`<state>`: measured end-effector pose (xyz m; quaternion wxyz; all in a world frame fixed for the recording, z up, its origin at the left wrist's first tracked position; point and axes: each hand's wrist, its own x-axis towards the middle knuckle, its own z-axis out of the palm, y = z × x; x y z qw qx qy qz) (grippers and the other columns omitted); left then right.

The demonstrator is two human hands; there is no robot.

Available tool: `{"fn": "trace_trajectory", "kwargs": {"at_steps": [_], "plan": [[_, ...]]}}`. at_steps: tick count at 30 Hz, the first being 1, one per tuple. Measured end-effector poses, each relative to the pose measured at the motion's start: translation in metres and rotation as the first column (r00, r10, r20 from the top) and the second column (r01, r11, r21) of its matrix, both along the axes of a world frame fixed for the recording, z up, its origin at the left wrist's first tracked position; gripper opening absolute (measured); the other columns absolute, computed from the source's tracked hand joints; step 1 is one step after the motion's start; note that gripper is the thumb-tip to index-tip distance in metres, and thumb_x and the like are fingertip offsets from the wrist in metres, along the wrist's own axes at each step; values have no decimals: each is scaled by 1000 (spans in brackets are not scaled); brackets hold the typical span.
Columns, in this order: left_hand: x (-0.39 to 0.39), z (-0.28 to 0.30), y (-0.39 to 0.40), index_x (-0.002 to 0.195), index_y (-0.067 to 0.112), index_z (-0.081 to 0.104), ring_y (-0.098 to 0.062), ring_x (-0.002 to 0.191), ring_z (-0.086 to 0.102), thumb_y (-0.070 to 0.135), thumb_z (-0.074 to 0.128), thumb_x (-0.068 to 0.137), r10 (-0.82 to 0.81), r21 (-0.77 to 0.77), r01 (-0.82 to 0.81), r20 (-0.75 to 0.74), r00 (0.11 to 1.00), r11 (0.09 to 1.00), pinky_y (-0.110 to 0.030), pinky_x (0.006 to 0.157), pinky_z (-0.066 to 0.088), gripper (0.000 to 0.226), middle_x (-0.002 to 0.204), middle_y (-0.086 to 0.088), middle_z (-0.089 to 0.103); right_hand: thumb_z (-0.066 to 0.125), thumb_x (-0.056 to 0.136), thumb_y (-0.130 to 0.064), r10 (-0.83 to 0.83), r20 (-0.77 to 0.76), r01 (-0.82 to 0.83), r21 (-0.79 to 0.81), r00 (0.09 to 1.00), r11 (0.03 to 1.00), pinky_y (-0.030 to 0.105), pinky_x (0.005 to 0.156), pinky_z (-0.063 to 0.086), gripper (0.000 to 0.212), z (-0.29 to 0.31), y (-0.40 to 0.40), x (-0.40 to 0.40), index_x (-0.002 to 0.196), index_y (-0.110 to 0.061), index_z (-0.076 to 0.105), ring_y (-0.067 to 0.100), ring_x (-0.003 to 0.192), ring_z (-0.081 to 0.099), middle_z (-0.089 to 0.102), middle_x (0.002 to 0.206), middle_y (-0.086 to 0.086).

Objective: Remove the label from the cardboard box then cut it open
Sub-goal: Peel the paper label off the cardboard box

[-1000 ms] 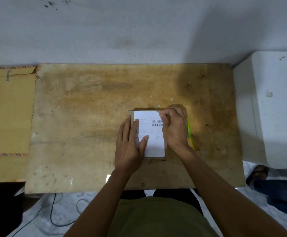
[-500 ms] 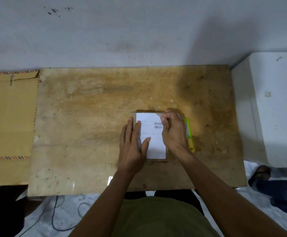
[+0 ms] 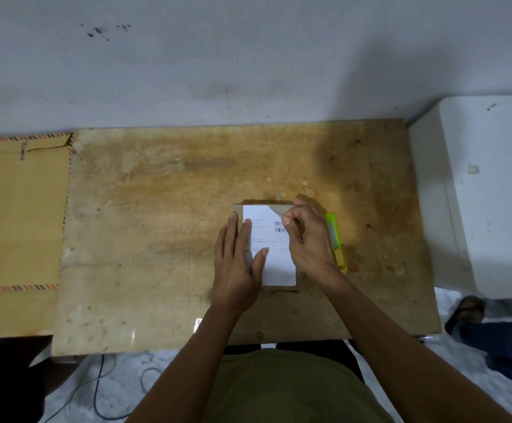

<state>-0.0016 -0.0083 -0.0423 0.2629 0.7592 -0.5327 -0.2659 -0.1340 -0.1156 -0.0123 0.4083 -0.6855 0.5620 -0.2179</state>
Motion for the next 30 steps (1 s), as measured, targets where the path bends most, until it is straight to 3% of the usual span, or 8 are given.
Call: {"fn": "trace_trajectory", "kwargs": {"at_steps": [3, 5, 7, 10, 14, 18, 22, 30], "plan": [[0, 1, -2, 153, 12, 29, -25, 153, 11, 39, 46, 100, 12, -20, -13, -9, 1000, 1000, -52, 120, 21, 62, 166, -8, 12, 53, 98, -19, 2, 120, -16, 118, 993, 993, 16, 100, 33, 8, 8, 6, -5, 93, -15, 57, -1, 138, 31, 52, 120, -30], [-1, 3, -2, 152, 11, 31, -25, 153, 11, 39, 46, 100, 15, -30, -16, -23, 1000, 999, -52, 120, 21, 61, 166, -7, 13, 50, 99, -27, -34, 154, 0, 219, 988, 976, 25, 102, 38, 8, 9, 8, -9, 95, -21, 55, 0, 140, 31, 42, 147, -18], [-1, 4, -1, 150, 12, 34, -24, 153, 13, 37, 51, 99, 37, -35, -39, -74, 997, 999, -52, 119, 22, 59, 166, -4, 15, 51, 99, -30, -90, 163, 49, 240, 983, 970, 33, 102, 43, 7, 8, 7, -9, 95, -25, 54, 1, 139, 36, 38, 153, -11], [0, 9, 0, 144, 20, 36, -21, 152, 16, 34, 60, 96, 114, -14, -121, -225, 968, 993, -51, 119, 25, 56, 164, 7, 17, 52, 98, -31, -204, 198, 157, 227, 959, 961, 36, 97, 49, 9, 7, 5, -3, 95, -24, 56, 2, 130, 48, 50, 145, -8], [2, 9, 3, 155, 20, 22, -16, 152, 14, 38, 59, 97, 119, -3, -124, -256, 959, 992, -49, 118, 29, 71, 164, 16, 14, 48, 99, -28, -263, 240, 204, 243, 935, 948, 27, 84, 50, 11, 5, 3, -5, 93, -21, 53, -2, 117, 57, 58, 138, -8], [4, 8, 4, 153, 24, 24, -17, 152, 14, 42, 54, 99, 92, -20, -101, -254, 963, 995, -52, 116, 30, 64, 165, 14, 13, 50, 98, -31, -254, 222, 200, 241, 941, 950, 39, 92, 54, 11, 2, -1, -11, 91, -23, 54, 4, 114, 61, 61, 132, -12], [8, 6, 5, 151, 17, 30, -18, 152, 17, 43, 33, 102, 60, -78, -80, -232, 971, 994, -53, 116, 29, 55, 165, 6, 18, 52, 97, -33, -286, 263, 205, 296, 921, 933, 49, 98, 51, 10, -6, -2, -15, 88, -28, 55, 6, 115, 61, 63, 129, -14], [12, 0, 5, 148, 17, 37, -14, 150, 24, 26, 31, 104, 67, -130, -101, -243, 968, 986, -52, 115, 31, 45, 163, 5, 26, 48, 101, -21, -365, 306, 227, 403, 879, 887, 42, 100, 52, 11, -1, 1, -15, 92, -20, 55, 4, 123, 56, 61, 134, -5]]}}
